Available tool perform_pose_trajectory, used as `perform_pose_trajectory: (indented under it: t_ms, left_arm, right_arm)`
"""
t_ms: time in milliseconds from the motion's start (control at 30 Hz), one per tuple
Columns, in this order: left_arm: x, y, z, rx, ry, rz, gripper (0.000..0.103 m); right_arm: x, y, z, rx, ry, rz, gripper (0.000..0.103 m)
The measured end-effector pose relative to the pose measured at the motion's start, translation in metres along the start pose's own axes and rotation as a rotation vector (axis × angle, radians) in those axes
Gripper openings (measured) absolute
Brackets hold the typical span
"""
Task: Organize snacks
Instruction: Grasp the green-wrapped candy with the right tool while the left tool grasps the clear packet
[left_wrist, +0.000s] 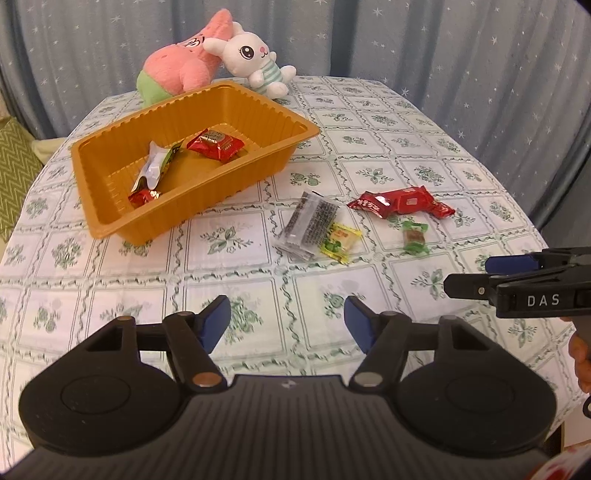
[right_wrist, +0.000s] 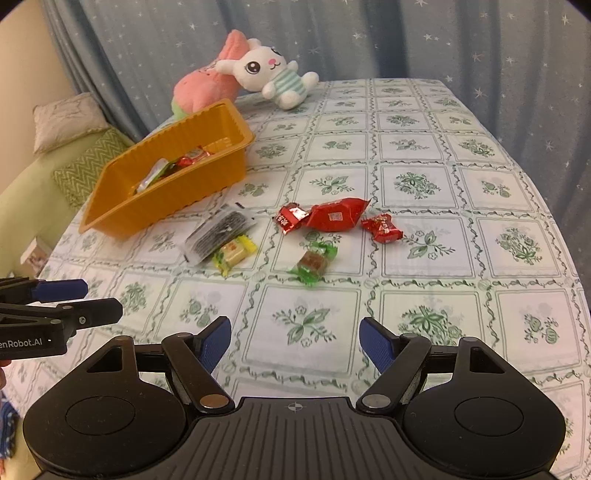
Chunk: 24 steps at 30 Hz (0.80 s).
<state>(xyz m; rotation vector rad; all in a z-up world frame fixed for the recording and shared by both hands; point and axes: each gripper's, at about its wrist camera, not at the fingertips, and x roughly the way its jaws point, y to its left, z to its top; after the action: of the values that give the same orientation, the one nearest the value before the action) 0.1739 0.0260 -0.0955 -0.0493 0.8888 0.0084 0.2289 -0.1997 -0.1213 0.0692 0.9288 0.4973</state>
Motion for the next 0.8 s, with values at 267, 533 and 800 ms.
perform_pose_trajectory:
  t_ms: [267, 533, 800]
  left_arm:
    - [0.024, 0.015, 0.014, 0.03, 0.02, -0.016, 0.062]
    - [0.044, 0.023, 0.029, 0.072, 0.026, -0.036, 0.06]
    - [0.056, 0.028, 0.039, 0.098, 0.029, -0.063, 0.058]
  right_arm:
    - [0.027, 0.004, 0.016, 0.028, -0.019, -0.044, 0.068]
    - [0.053, 0.005, 0.03, 0.084, -0.033, -0.103, 0.055]
    - [0.071, 0.01, 0.031, 0.079, -0.036, -0.174, 0.041]
